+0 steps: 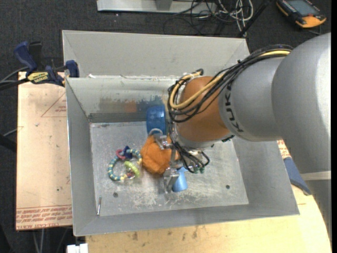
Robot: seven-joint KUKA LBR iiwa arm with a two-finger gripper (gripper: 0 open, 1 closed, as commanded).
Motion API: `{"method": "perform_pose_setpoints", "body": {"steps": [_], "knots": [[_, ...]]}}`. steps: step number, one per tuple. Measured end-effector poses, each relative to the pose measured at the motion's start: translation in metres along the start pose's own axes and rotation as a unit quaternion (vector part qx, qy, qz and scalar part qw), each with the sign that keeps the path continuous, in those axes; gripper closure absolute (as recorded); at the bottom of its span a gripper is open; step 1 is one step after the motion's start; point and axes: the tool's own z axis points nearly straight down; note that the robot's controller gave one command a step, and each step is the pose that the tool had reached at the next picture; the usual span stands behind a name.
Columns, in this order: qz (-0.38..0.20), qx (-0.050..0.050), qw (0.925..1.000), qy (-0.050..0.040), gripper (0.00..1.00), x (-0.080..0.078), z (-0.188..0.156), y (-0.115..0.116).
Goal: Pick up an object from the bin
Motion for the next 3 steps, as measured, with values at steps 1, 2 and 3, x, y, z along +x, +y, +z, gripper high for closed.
{"method": "perform_pose_setpoints", "body": {"steps": [1,2,3], "knots": [[-0.094,0.0,0.9955,-0.013,1.0,0.0647,0.007,-0.0135],[-0.094,0.0,0.9955,-0.013,1.0,0.0648,0.007,-0.0135],[-0.094,0.0,0.9955,-0.0122,1.0,0.0647,0.0059,-0.0134]]}}
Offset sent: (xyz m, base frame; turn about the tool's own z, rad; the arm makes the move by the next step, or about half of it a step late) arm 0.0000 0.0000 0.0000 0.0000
